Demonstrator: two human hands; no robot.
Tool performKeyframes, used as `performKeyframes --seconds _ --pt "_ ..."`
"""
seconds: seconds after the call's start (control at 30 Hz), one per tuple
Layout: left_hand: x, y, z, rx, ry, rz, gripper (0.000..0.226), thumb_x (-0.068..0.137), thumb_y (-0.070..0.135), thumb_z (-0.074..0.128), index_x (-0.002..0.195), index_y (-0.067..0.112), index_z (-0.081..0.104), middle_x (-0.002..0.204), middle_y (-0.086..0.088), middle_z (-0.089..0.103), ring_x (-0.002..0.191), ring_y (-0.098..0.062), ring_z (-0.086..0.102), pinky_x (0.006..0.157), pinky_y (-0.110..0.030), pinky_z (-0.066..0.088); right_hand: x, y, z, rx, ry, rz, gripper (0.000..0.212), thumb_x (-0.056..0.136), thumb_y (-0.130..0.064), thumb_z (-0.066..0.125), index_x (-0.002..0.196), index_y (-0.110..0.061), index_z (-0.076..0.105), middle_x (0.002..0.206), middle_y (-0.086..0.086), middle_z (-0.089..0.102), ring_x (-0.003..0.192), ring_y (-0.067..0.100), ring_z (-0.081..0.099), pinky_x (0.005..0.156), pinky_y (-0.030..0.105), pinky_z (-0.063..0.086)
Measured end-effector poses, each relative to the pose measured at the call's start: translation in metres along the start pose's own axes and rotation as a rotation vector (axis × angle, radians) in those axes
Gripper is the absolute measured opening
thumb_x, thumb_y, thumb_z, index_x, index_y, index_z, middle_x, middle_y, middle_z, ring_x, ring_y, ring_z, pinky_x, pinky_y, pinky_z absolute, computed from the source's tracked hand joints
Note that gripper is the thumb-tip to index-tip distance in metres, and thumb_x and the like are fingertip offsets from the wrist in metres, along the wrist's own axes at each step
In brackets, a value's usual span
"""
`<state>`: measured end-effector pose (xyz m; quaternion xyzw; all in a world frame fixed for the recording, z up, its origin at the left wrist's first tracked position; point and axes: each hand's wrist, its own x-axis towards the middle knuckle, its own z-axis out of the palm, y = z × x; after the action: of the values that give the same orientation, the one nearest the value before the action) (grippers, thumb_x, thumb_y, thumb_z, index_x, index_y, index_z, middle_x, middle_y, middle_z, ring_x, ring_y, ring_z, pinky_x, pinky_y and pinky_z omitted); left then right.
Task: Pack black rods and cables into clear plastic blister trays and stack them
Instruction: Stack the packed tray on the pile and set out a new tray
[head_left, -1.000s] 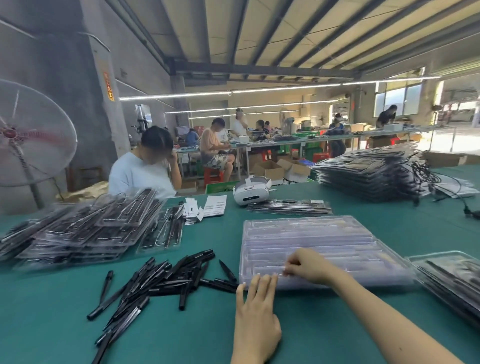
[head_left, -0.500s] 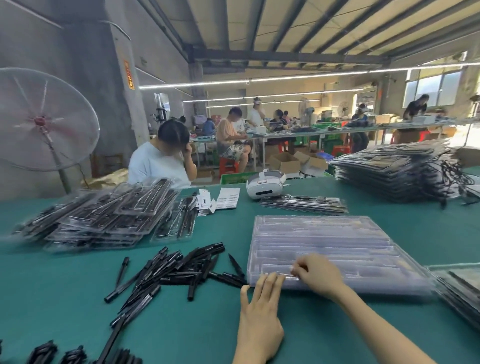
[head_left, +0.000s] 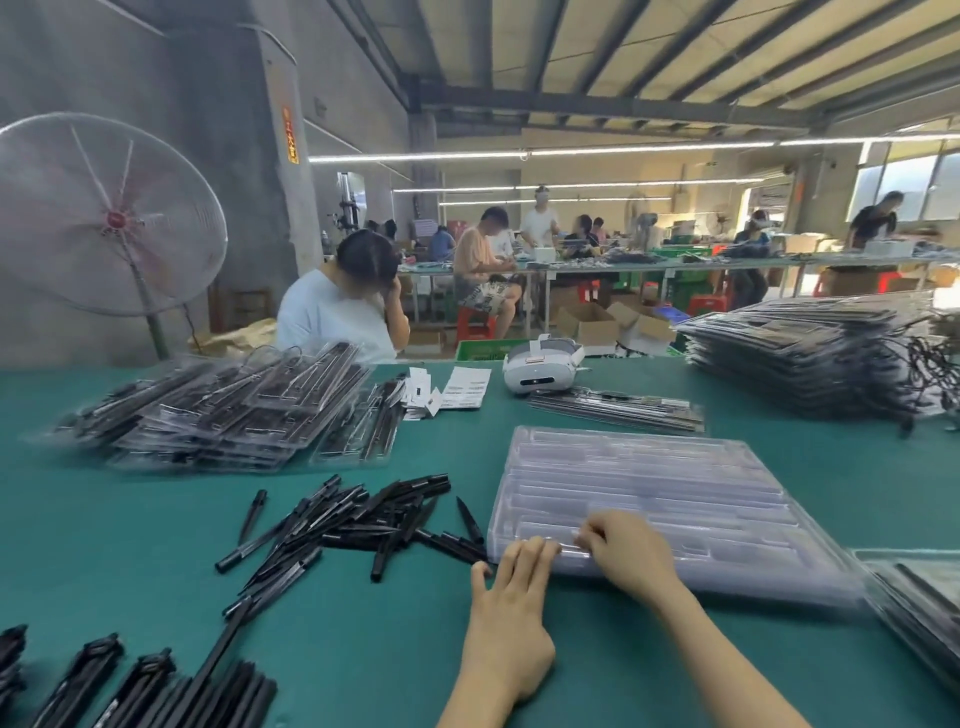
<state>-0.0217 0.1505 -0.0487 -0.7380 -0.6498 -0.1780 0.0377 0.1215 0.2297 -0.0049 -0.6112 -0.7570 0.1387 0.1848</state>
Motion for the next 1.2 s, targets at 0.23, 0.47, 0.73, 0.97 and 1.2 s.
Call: performKeyframes --seconds 0.23,0.47,0.73,0.97,1.2 --pt "0.001 -0.003 0.003 -0.02 -0.116 0.0 0.084 0.078 0.01 0.037 0.152 0.027 0.0 0.157 0.013 -0.005 0.144 -0.008 -0.004 0.113 -0.044 0.006 0.0 -0.003 -0.003 -0.01 -0.019 0.024 0.023 0.095 -0.027 0.049 0.075 -0.024 0.06 0.077 -0.008 0.063 0.078 0.016 0.058 0.056 0.026 0.036" --pt "0.012 0.009 0.008 0.039 -0.148 -0.039 0.081 0.083 0.011 0.036 0.152 0.021 -0.004 0.16 0.003 -0.006 0.146 -0.018 -0.01 0.115 -0.047 -0.004 -0.001 -0.004 -0.001 -0.018 0.008 0.016 0.024 0.094 -0.025 0.049 0.072 -0.021 0.057 0.078 -0.005 0.063 0.078 0.019 0.058 0.056 0.027 0.035" --pt "0.014 0.01 0.01 0.116 -0.154 -0.024 0.08 0.084 0.013 0.034 0.152 0.019 -0.007 0.16 0.001 -0.009 0.146 -0.021 -0.013 0.116 -0.048 -0.007 -0.001 -0.012 -0.01 -0.048 -0.02 -0.011 0.026 0.096 -0.016 0.044 0.095 -0.015 0.07 0.106 0.004 0.071 0.098 0.023 0.062 0.074 0.029 0.044" --pt "0.006 0.01 0.006 0.103 -0.15 -0.007 0.077 0.083 0.008 0.035 0.152 0.019 0.002 0.16 0.002 -0.003 0.146 -0.02 -0.007 0.116 -0.045 -0.004 0.044 -0.037 -0.09 -0.006 0.188 0.003 0.026 0.098 -0.011 0.046 0.106 -0.005 0.07 0.112 0.018 0.067 0.101 0.032 0.061 0.083 0.038 0.049" --pt "0.035 0.011 -0.011 0.099 -0.014 0.132 0.048 0.092 0.048 0.043 0.124 0.013 0.048 0.127 -0.004 0.049 0.121 -0.024 0.041 0.103 -0.037 0.028 0.019 -0.013 -0.033 -0.327 0.377 -0.24 0.017 0.097 -0.006 0.033 0.105 -0.013 0.046 0.098 0.006 0.06 0.076 0.024 0.048 0.061 0.032 0.033"
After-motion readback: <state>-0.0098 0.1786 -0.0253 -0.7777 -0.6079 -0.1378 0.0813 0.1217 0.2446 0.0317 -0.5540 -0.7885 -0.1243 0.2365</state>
